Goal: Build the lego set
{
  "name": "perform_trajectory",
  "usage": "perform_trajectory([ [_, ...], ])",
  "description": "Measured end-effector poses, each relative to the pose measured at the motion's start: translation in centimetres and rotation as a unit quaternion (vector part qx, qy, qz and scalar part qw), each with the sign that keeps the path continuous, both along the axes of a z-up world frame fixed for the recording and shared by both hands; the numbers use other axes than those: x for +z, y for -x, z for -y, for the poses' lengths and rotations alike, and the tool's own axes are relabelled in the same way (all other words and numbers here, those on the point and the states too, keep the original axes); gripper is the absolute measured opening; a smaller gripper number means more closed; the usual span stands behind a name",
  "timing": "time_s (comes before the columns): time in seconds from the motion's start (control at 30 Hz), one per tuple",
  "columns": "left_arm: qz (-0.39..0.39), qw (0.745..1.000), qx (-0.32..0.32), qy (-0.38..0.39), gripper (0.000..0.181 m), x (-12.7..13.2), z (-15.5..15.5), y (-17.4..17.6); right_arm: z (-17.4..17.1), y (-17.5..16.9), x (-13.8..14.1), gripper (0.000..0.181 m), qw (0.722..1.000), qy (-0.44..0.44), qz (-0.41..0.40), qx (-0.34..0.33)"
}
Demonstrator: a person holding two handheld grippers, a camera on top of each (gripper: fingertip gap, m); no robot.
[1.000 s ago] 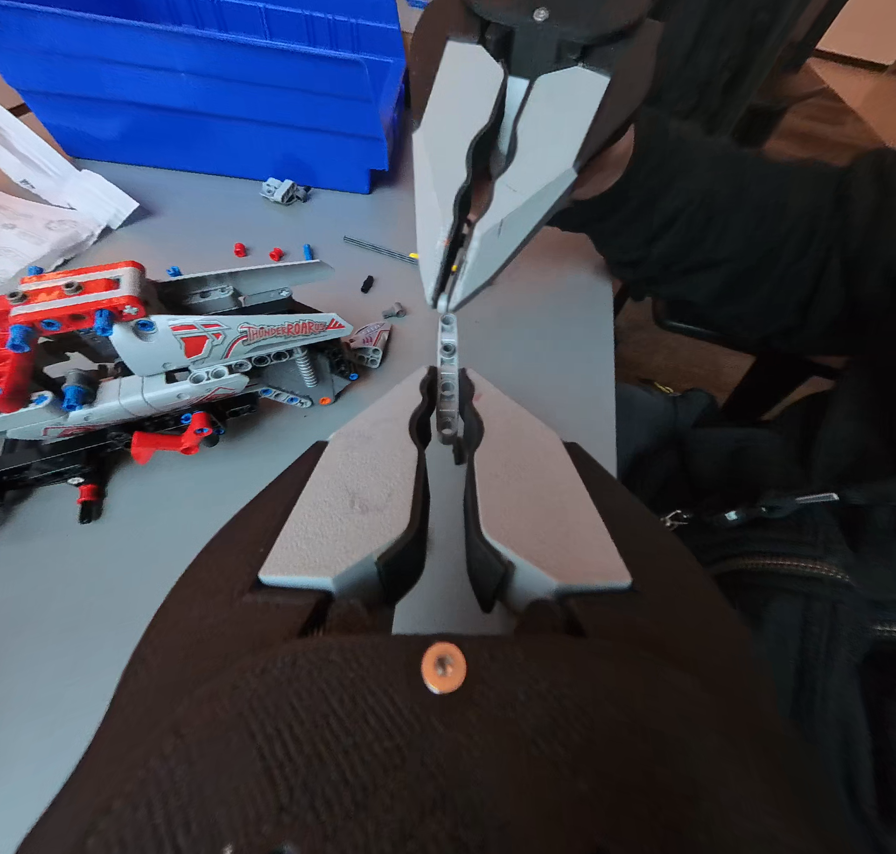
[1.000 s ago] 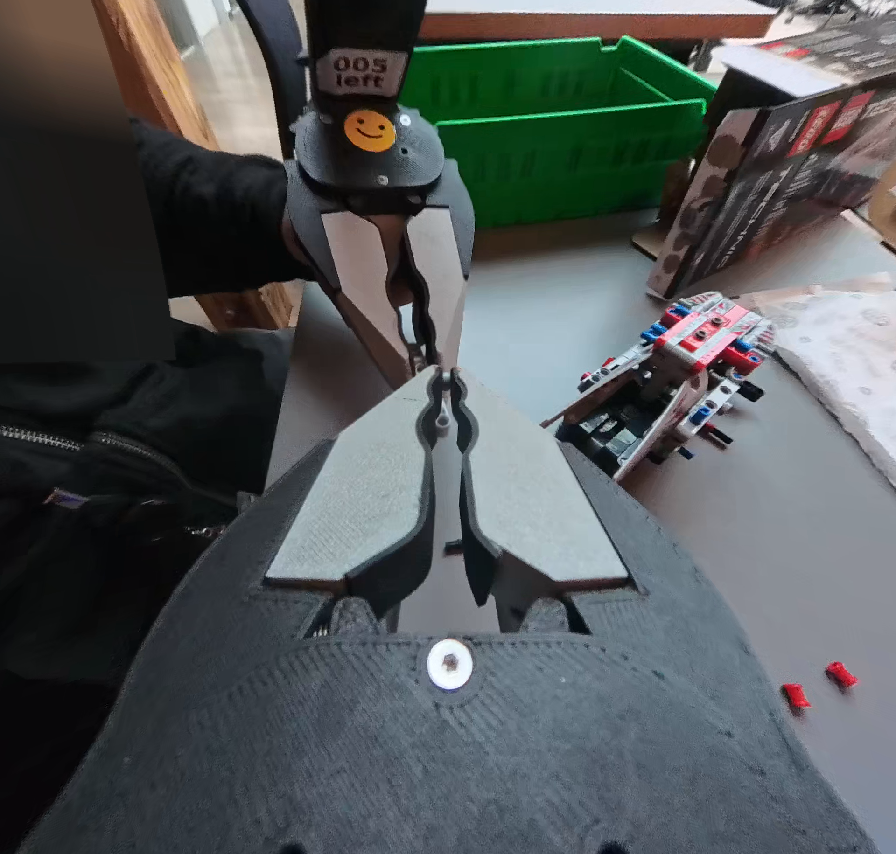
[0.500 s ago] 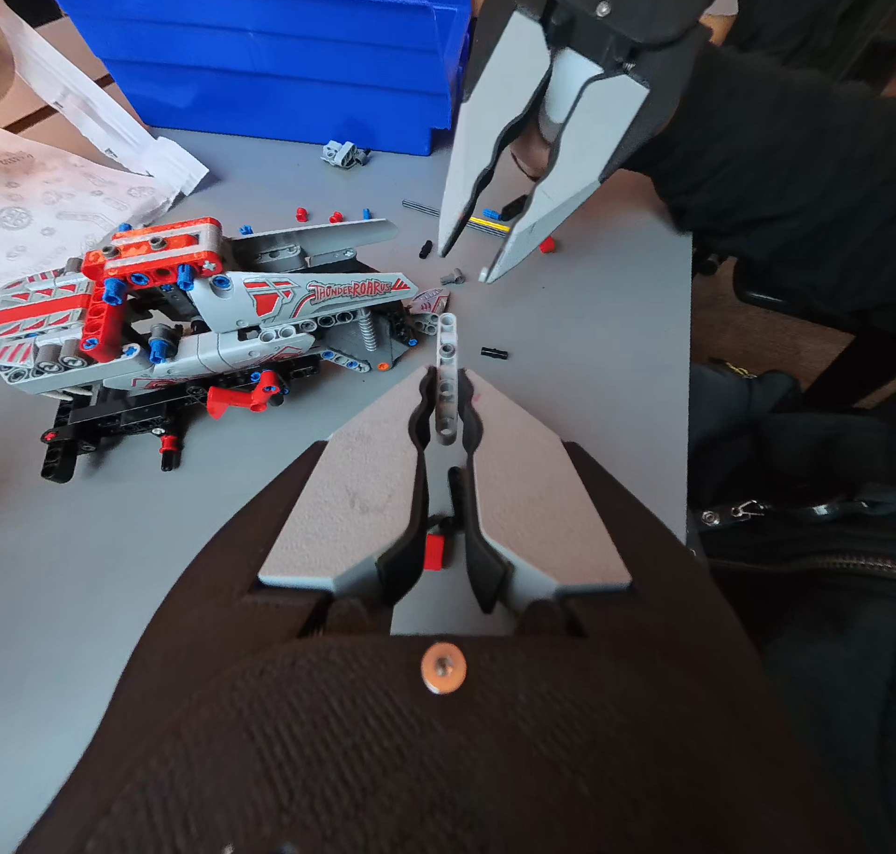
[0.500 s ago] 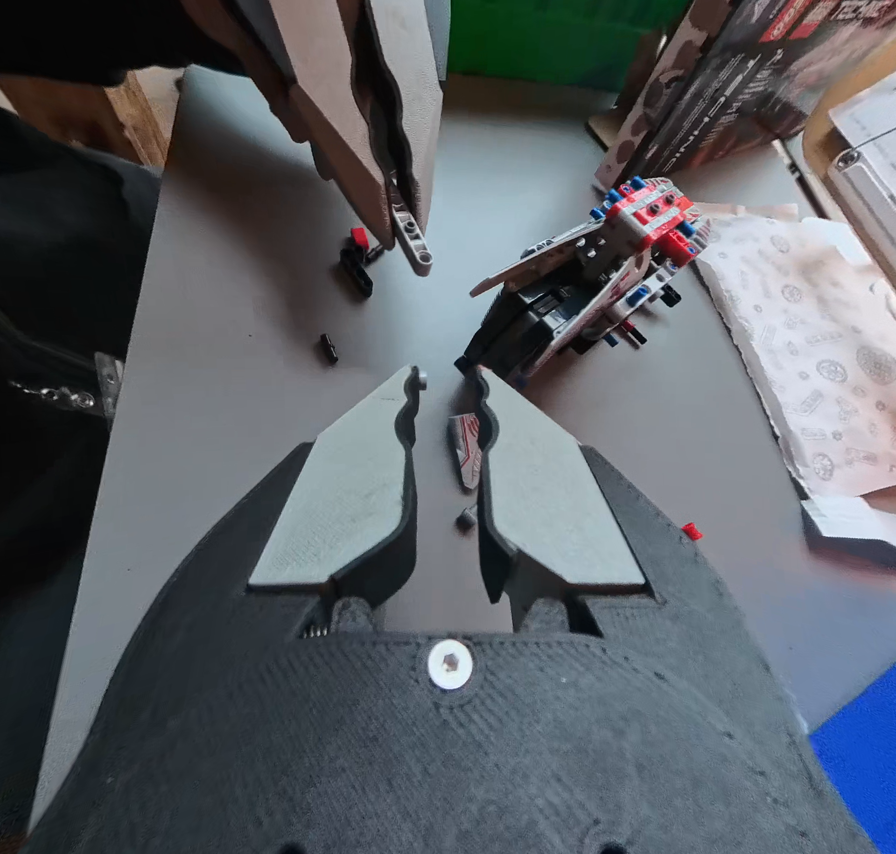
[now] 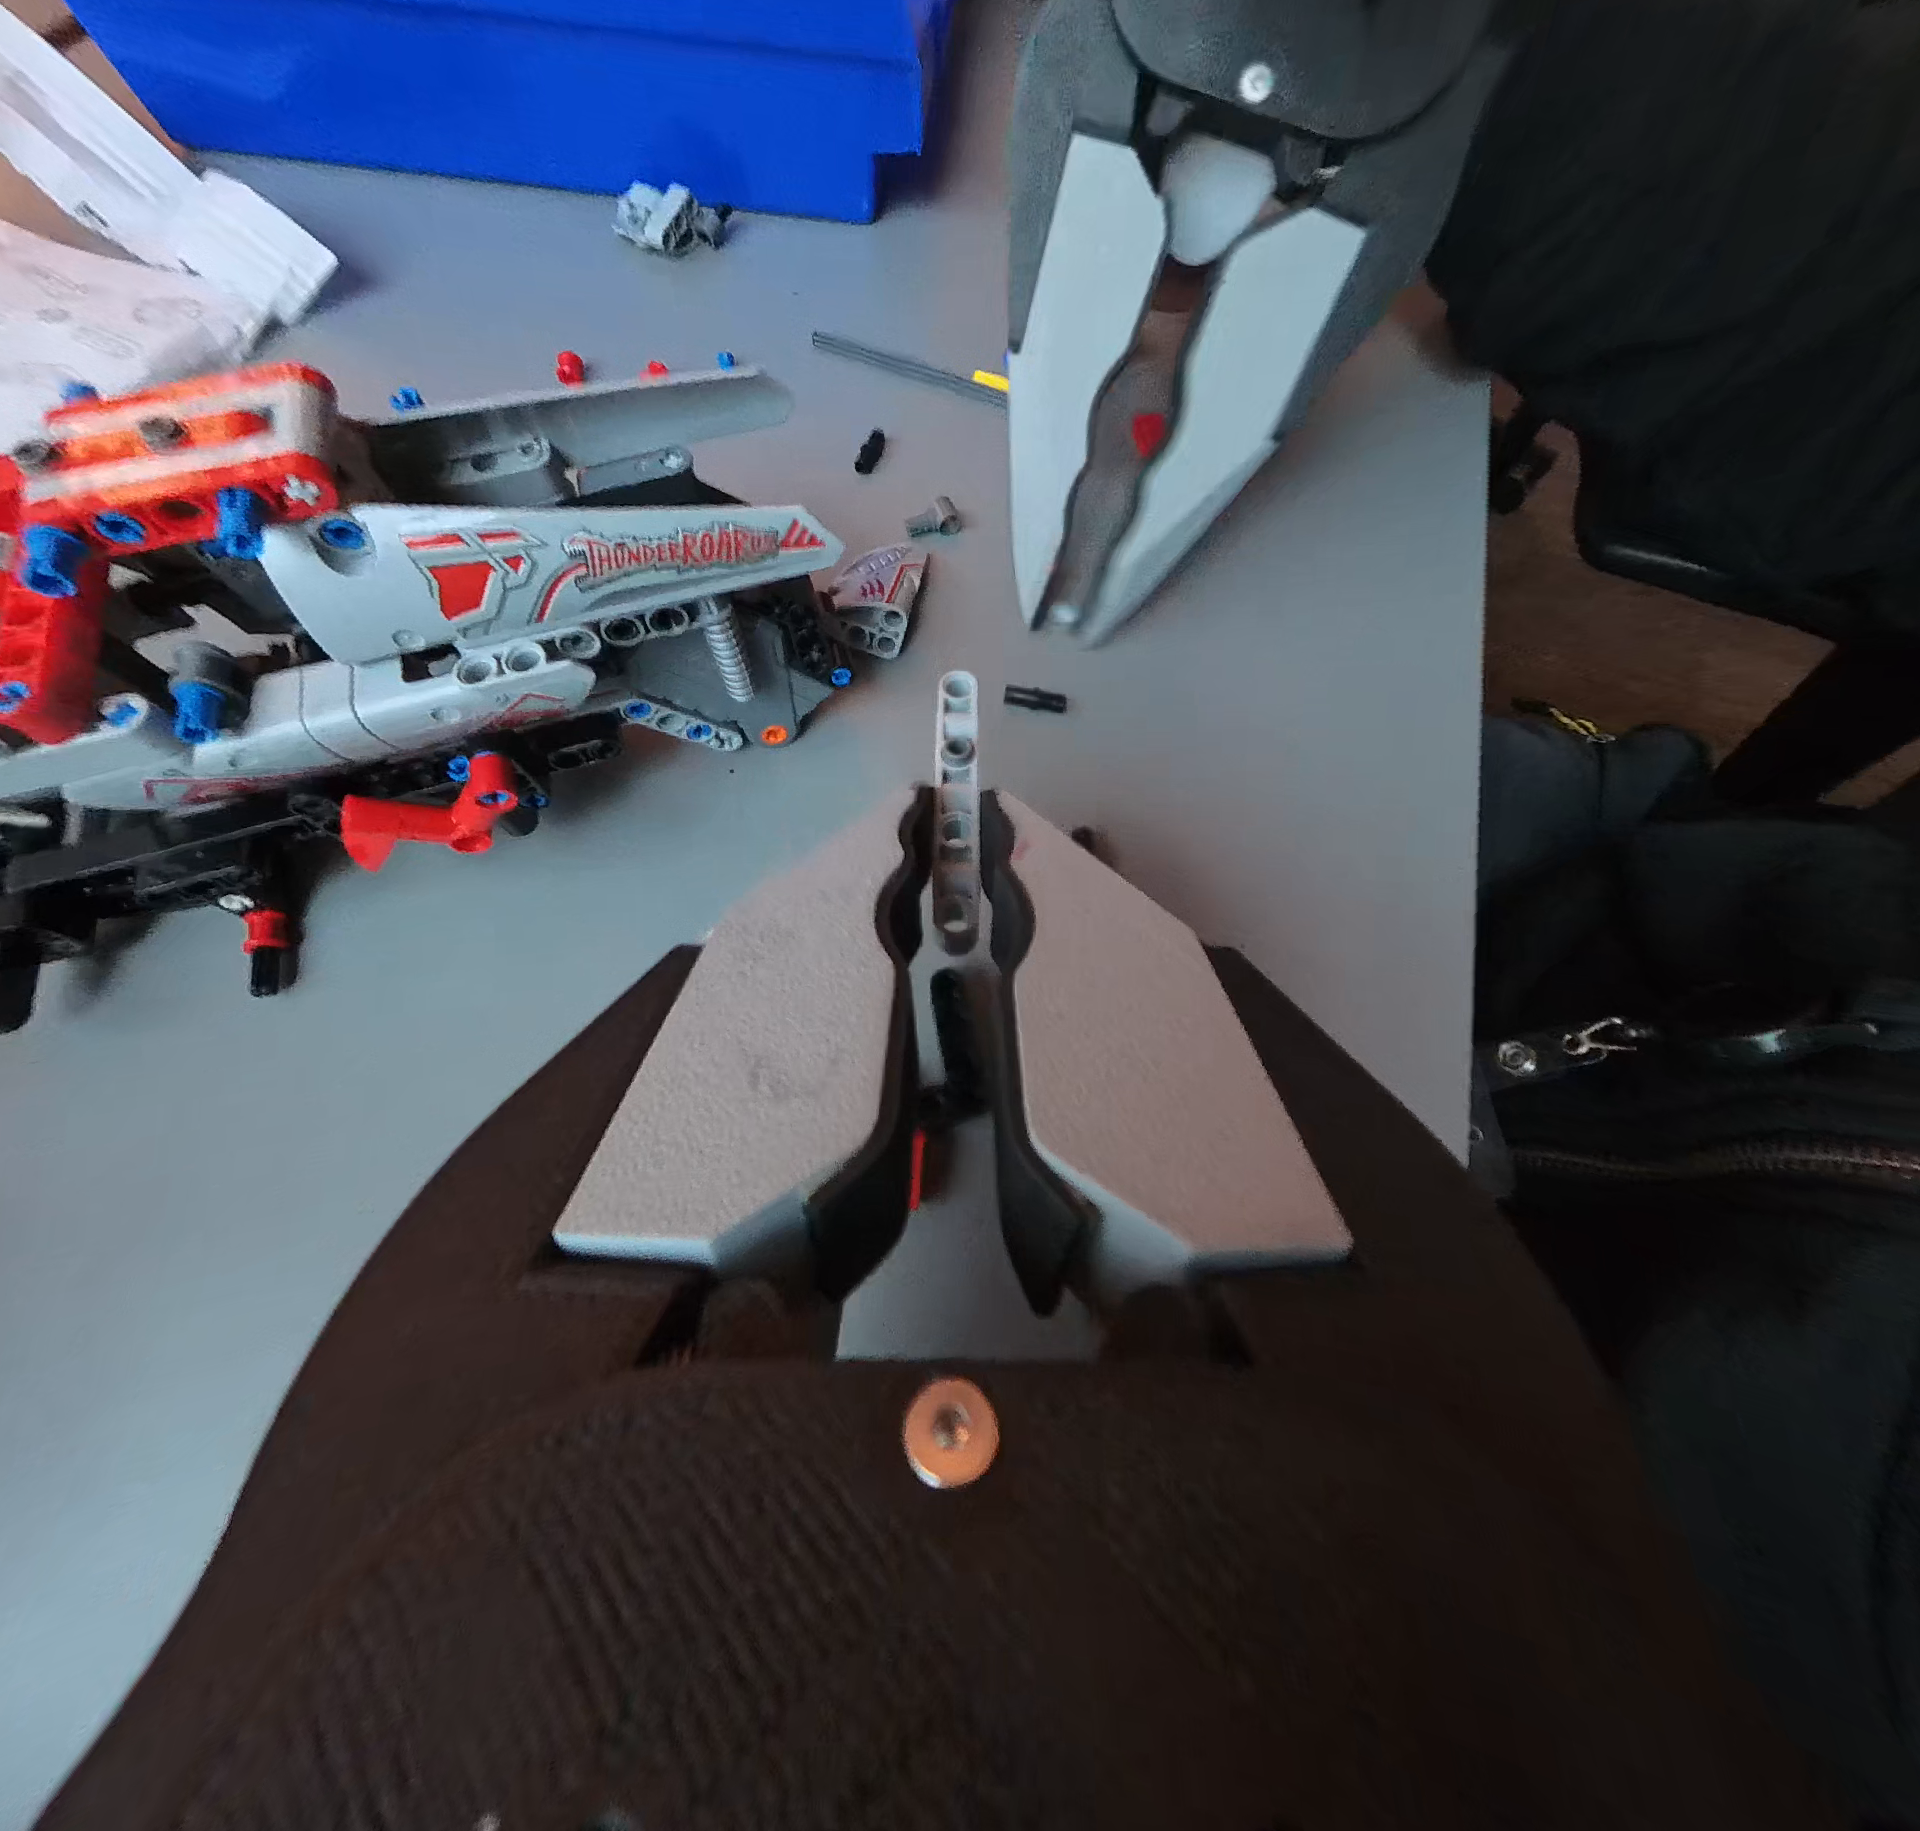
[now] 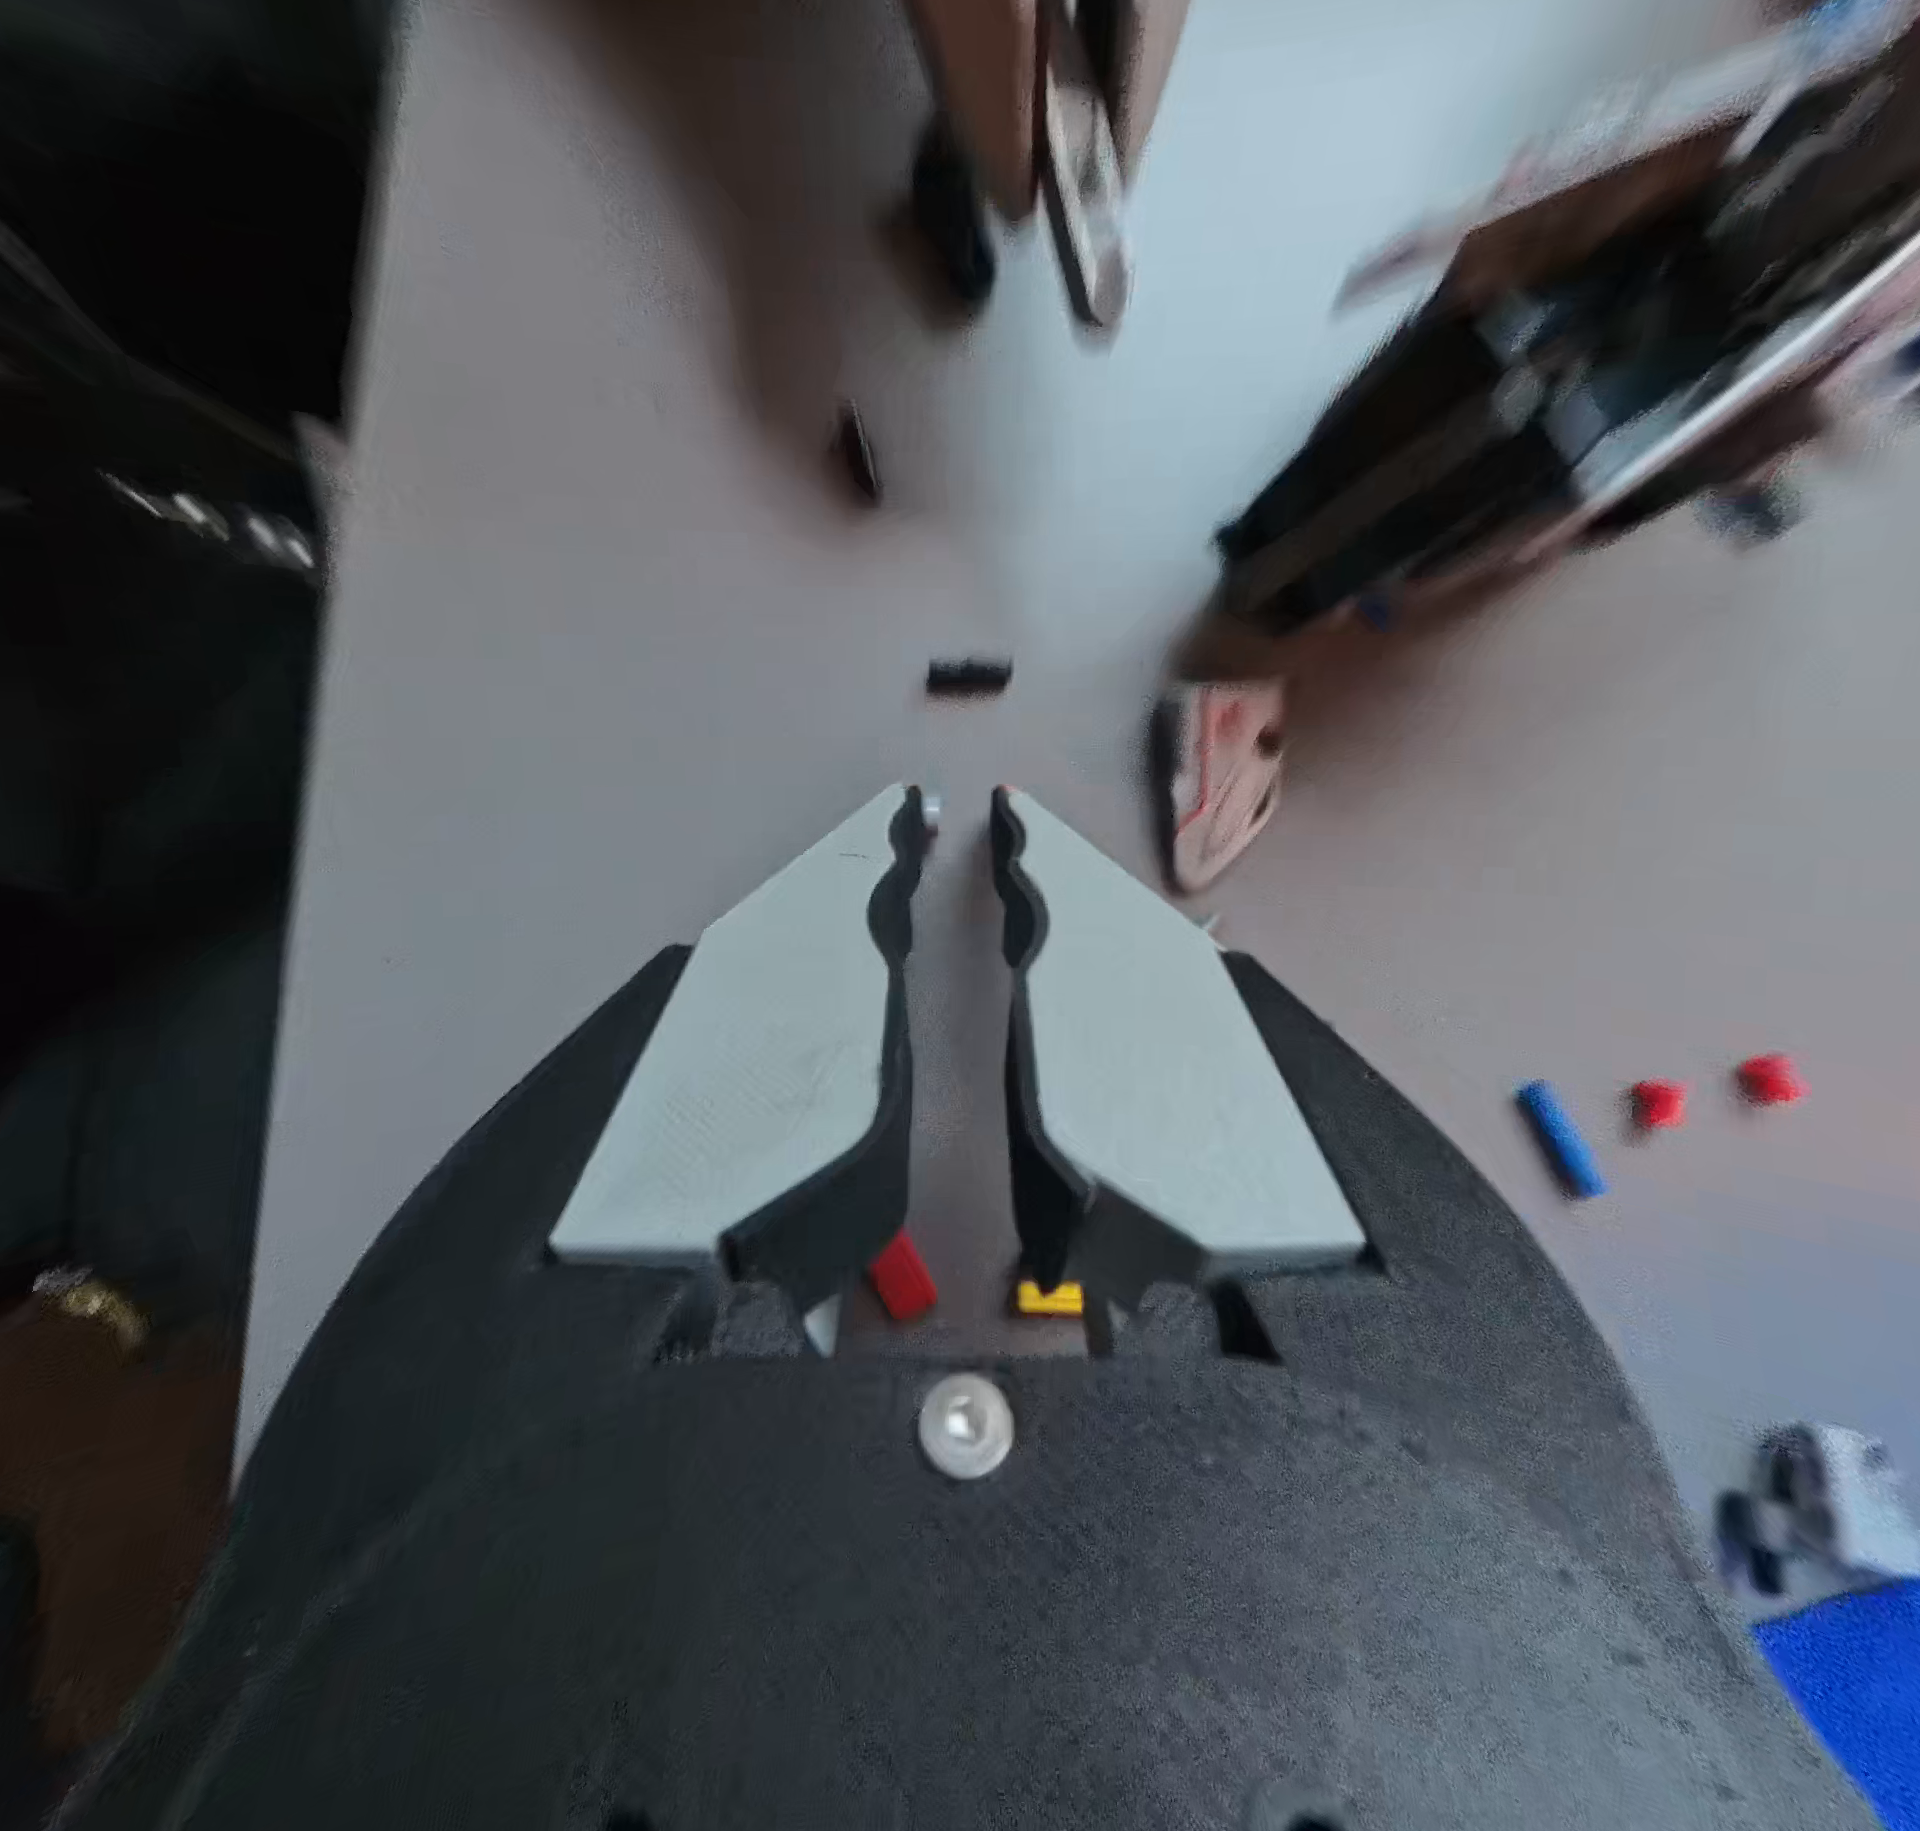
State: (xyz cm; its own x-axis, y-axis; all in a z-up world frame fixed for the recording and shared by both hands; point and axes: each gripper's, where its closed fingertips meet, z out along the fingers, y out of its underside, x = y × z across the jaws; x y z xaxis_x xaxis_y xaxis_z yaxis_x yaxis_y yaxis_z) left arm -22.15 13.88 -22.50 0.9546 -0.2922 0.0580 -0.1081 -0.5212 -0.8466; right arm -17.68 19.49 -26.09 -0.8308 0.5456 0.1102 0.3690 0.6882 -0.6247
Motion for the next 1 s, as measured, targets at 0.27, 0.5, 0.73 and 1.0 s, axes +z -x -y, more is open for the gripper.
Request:
perform_trajectory([
  [0.27,-0.002,1.000,-0.009,0.011,0.006,-0.4,0.1,-0.3,-0.1,-0.2,-0.1,0.021,1.000,-0.004,-0.011,0.010],
  [0.5,-0.008,1.000,-0.010,-0.019,0.006,0.2,0.0,-0.1,1.9,-0.5,4.3,0.017,0.995,0.060,-0.064,0.036],
  [0.73,0.084,0.992,-0.051,-0.080,0.006,3.2,0.1,-2.2,3.8,0.9,8.3,0.017,0.981,0.133,-0.141,0.024],
  [1.0,0.518,0.844,-0.103,-0.091,0.007,9.2,1.3,-2.8,5.6,1.6,12.0,0.027,0.958,0.183,-0.220,0.016],
])
